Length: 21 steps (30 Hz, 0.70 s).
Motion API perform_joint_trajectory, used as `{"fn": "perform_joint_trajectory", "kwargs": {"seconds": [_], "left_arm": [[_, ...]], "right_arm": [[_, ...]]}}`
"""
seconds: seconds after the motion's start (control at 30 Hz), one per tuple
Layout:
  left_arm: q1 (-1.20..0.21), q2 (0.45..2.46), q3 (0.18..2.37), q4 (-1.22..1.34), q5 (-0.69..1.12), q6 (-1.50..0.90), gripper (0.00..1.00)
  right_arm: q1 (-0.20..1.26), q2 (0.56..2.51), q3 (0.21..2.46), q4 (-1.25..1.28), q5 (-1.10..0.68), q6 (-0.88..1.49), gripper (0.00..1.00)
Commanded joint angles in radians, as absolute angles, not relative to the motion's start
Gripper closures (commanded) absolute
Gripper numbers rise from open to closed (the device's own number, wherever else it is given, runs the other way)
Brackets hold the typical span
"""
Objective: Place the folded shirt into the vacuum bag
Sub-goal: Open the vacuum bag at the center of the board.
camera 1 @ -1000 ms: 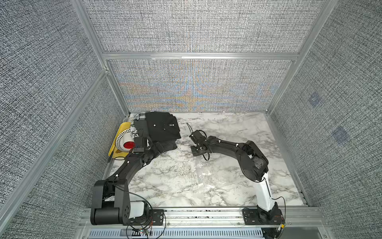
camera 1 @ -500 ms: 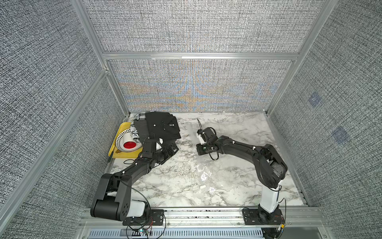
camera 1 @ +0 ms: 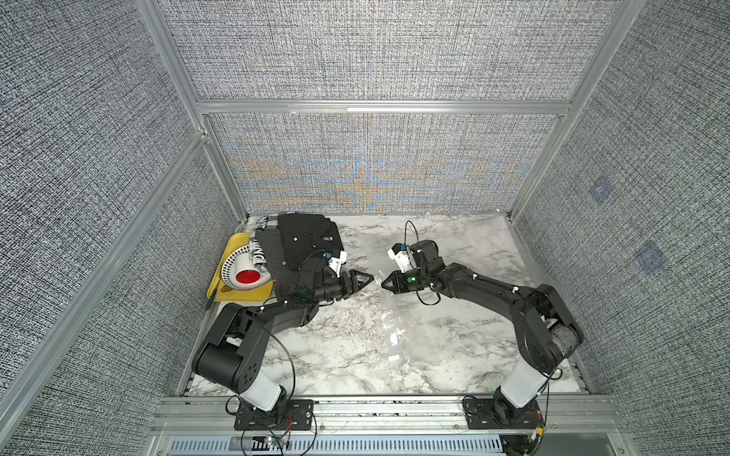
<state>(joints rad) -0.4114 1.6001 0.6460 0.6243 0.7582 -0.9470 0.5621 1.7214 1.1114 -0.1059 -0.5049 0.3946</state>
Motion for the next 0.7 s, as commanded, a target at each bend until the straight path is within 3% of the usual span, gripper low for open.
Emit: {"fn": "perform_joint_trajectory", "kwargs": {"seconds": [0.0,0.13,0.23,0.3,0.43,0.47,0.53,0.67], "left_arm": [[-0.420,1.639,0.667,0.661,0.743,-0.938,0.29],[-0.450,1.692,0.709,0.700,0.772,-0.952,0.23],[-0.471,1.732,0.747,0.708,0.778,-0.958,0.28],[-0.475,1.756,0.762,0.731,0.782,-0.974,0.43],[-0.479,1.774,0.775,0.737,0.780,-0.989,0.88],[-0.479,1.771,0.776,0.720,0.774,-0.981,0.94],[-0.479,1.756,0.774,0.681,0.761,-0.960,1.00],[-0.479,1.718,0.778,0.574,0.730,-0.902,1.00]], "right_arm": [[0.553,1.691,1.092,-0.061,-0.566,0.405,0.89],[0.543,1.662,1.069,-0.057,-0.588,0.404,0.88],[0.542,1.654,1.062,-0.060,-0.605,0.398,0.88],[0.541,1.650,1.056,-0.064,-0.605,0.392,0.89],[0.537,1.634,1.037,-0.070,-0.595,0.390,0.89],[0.533,1.630,1.034,-0.071,-0.591,0.388,0.88],[0.524,1.621,1.025,-0.071,-0.586,0.387,0.88],[0.504,1.592,1.005,-0.072,-0.578,0.387,0.88]]}}
